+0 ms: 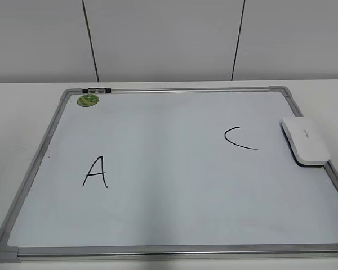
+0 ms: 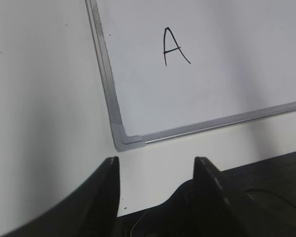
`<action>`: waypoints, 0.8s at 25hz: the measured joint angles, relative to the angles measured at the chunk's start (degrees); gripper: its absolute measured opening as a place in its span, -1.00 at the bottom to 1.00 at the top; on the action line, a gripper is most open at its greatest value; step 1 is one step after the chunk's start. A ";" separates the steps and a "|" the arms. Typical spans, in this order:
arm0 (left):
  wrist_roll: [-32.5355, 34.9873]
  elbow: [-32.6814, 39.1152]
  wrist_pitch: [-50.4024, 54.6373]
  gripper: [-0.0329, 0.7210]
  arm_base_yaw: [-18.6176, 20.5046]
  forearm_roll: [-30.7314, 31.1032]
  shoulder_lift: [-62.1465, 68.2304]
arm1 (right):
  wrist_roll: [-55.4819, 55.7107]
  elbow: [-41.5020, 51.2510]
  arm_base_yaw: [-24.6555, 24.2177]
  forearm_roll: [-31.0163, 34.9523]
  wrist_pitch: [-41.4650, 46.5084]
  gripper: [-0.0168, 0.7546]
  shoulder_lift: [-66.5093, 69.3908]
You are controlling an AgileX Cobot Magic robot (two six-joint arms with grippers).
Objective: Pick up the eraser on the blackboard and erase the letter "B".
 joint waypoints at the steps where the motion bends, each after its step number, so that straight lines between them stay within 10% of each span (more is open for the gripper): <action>1: -0.12 1.08 0.00 0.07 -0.43 0.00 -1.92 | 0.00 1.41 0.00 0.00 0.37 0.53 -2.69; 20: -1.47 17.88 0.43 0.06 -0.84 4.61 -26.31 | 0.09 19.97 0.00 -4.13 5.35 0.53 -25.97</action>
